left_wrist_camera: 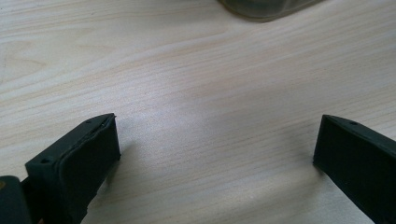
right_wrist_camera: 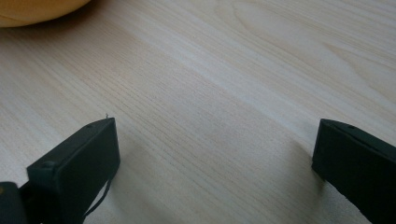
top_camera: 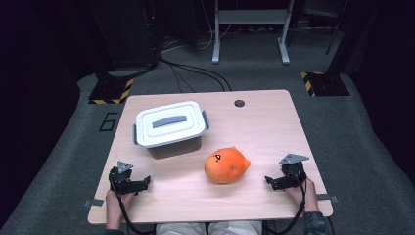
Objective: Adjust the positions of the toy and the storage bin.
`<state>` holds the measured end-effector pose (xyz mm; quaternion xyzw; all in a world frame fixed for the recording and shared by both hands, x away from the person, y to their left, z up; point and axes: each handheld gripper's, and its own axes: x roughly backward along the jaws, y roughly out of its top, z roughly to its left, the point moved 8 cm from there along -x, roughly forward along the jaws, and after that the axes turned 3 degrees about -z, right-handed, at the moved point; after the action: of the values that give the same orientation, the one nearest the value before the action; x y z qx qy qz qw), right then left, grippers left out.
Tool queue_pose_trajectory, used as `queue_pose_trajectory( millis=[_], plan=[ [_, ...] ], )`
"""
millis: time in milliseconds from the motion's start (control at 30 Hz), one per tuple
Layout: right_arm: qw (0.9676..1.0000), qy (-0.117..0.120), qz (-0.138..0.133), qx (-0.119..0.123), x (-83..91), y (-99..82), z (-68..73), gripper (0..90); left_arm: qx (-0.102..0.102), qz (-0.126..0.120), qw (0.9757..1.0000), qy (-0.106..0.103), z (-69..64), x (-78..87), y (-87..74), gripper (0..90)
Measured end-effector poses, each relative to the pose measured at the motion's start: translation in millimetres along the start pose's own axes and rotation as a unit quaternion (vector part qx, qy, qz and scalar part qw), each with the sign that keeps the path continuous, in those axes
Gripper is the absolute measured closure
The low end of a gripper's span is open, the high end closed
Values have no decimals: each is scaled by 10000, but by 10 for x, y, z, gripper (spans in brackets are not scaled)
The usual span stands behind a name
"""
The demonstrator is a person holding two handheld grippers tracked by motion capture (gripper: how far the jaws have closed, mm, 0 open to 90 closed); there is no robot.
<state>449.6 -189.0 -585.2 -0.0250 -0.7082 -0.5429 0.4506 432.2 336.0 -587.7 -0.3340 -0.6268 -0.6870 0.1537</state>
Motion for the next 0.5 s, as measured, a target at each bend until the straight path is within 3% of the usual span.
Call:
queue_pose_trajectory(
  millis=[500],
  plan=[
    [9999, 51, 124, 39, 0, 7, 5, 0, -4, 2, 10000, -2, 0, 0, 1, 2]
  ],
)
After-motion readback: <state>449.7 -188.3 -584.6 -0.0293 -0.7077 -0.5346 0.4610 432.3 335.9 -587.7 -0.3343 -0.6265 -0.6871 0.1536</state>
